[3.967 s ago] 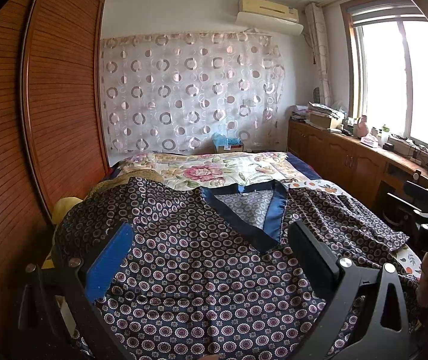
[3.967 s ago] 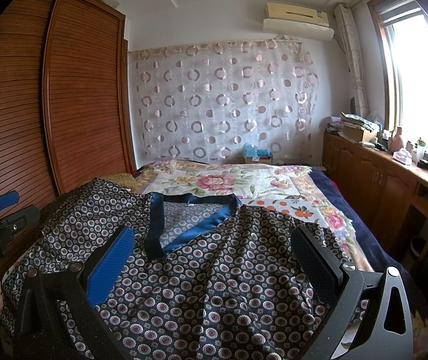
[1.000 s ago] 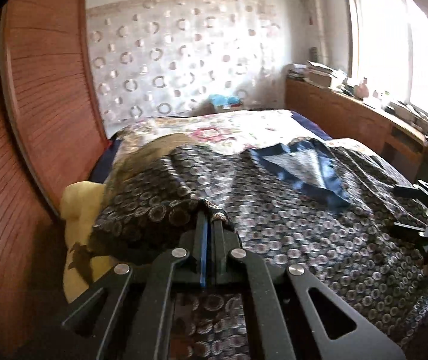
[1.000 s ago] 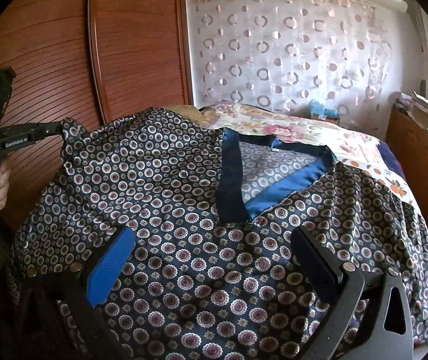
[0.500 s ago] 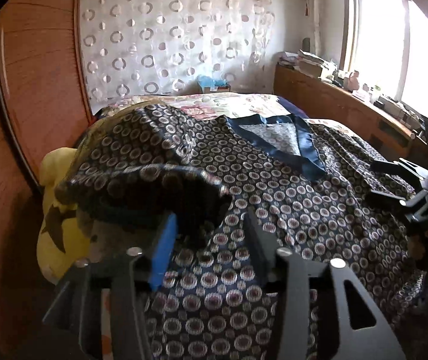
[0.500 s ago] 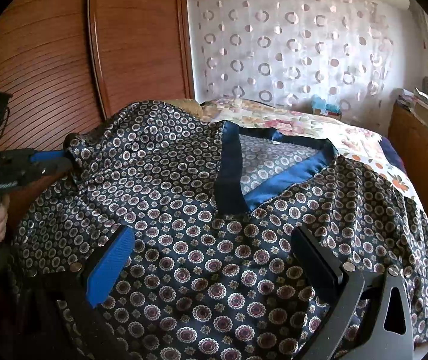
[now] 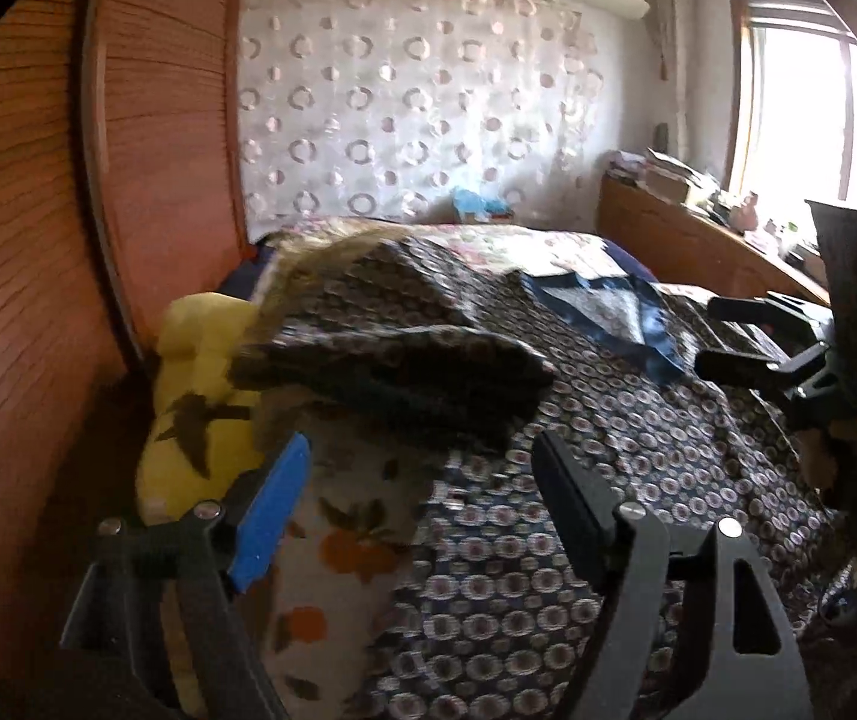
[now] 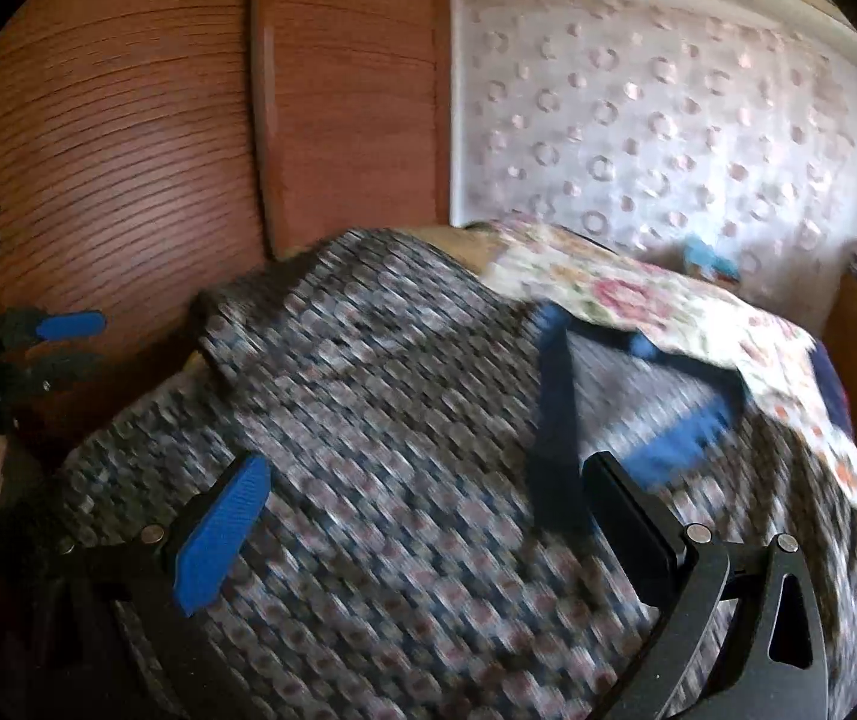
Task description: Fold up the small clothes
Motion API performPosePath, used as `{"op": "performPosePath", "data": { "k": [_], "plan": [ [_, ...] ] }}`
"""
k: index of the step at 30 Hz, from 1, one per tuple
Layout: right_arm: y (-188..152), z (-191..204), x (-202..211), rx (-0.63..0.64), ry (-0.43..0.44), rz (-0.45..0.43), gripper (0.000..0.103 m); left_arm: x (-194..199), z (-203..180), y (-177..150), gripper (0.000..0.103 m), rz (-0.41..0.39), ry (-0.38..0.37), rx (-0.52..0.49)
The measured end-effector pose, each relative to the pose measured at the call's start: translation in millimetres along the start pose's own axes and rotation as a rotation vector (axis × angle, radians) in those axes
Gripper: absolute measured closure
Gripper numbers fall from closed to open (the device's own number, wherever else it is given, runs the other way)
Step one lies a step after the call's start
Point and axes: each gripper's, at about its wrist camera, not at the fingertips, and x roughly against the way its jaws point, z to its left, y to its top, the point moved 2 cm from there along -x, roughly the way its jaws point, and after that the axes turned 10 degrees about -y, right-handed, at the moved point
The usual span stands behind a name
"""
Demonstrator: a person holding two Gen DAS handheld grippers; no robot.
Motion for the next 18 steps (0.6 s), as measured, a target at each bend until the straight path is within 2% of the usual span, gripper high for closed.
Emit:
{"op": "performPosePath", "data": {
  "k": [6, 8, 10, 16, 18],
  "plan": [
    [42, 39, -31, 0.086, 0.129, -0.014, 0.011, 15, 18, 1, 0.026, -0.032, 0.053, 0.026],
    [54, 54, -45, 0.113, 0.177, -0.002, 0.022, 18, 22, -1, 0.026, -0.037, 0.065, 0.032],
    [63, 65, -61, 0.120, 0.214, 0.018, 0.026, 20, 26, -3, 0.026, -0.041, 0.074, 0.037],
    [78, 91, -105, 0.182, 0.269, 0.068, 0.042, 21, 31, -8, 0.026, -0.033, 0.088, 0.042],
    [79, 97, -115, 0.209, 0.275, 0.084, 0.044, 20, 31, -10, 0.026, -0.031, 0.089, 0.044]
  ]
}}
